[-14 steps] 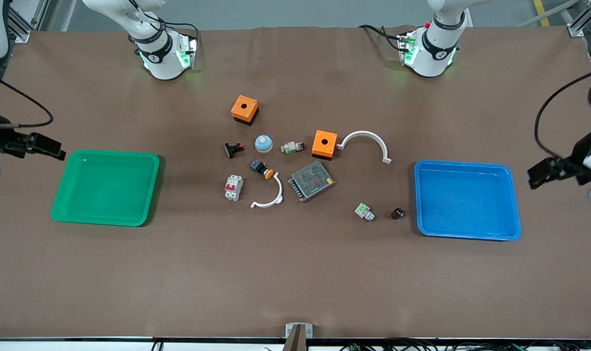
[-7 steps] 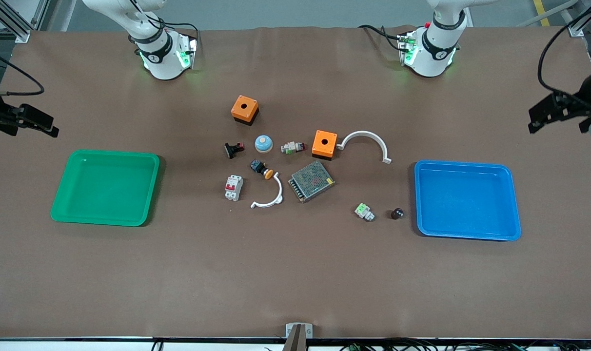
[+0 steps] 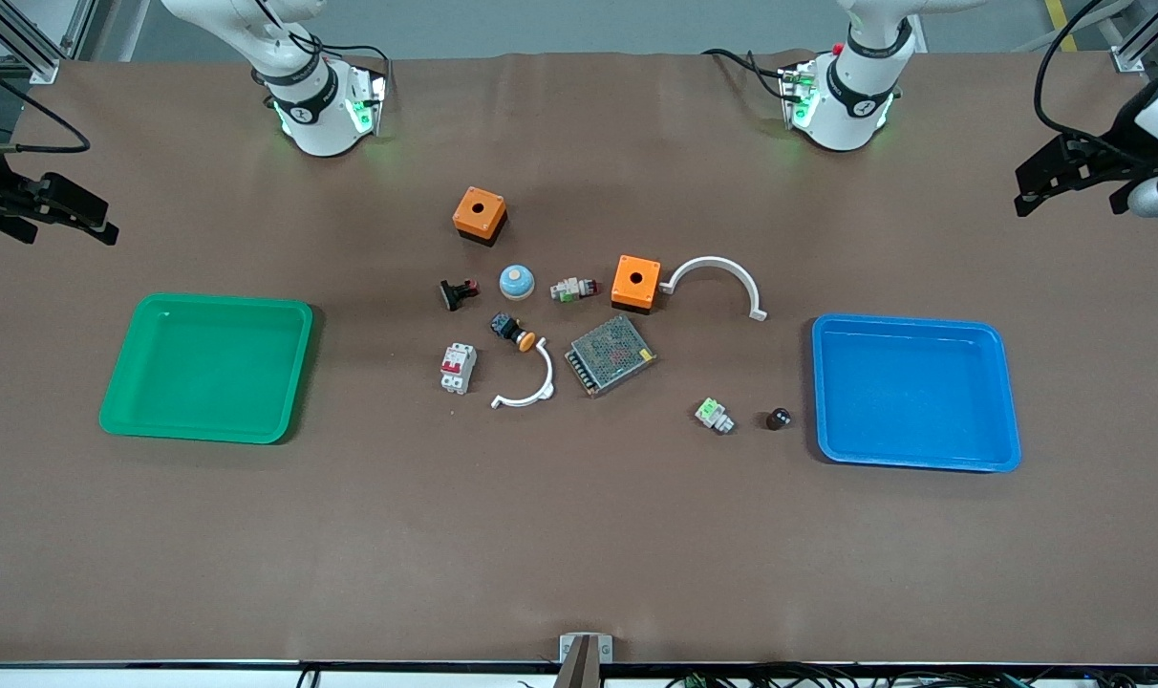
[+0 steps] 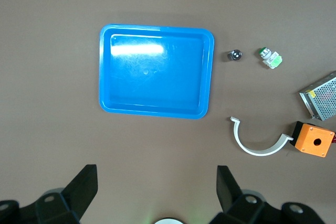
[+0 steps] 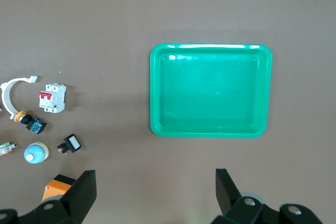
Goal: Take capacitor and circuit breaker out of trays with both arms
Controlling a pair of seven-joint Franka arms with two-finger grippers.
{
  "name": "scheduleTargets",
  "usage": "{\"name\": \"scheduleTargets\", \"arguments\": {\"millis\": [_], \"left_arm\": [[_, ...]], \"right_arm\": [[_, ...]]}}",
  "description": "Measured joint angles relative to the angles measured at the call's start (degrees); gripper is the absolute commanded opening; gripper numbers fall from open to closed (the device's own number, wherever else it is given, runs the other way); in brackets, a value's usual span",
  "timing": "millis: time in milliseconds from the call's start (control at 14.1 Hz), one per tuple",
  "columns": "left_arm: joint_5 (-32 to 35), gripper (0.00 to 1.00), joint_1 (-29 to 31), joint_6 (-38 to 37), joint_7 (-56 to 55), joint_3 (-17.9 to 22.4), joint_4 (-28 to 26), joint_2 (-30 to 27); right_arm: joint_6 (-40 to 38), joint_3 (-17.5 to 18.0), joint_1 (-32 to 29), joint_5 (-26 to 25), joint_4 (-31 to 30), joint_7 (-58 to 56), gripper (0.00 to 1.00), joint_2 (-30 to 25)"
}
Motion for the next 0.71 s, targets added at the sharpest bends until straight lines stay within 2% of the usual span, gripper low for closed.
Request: {"name": "scheduleTargets", "arguments": {"millis": [709], "left_arm": [[-3.0, 1.00, 0.2, 0.3, -0.3, 0.9, -0.1, 0.1]], "right_arm": [[0.0, 0.9, 0.0, 0.0, -0.1, -1.2, 1.00, -0.1]]}}
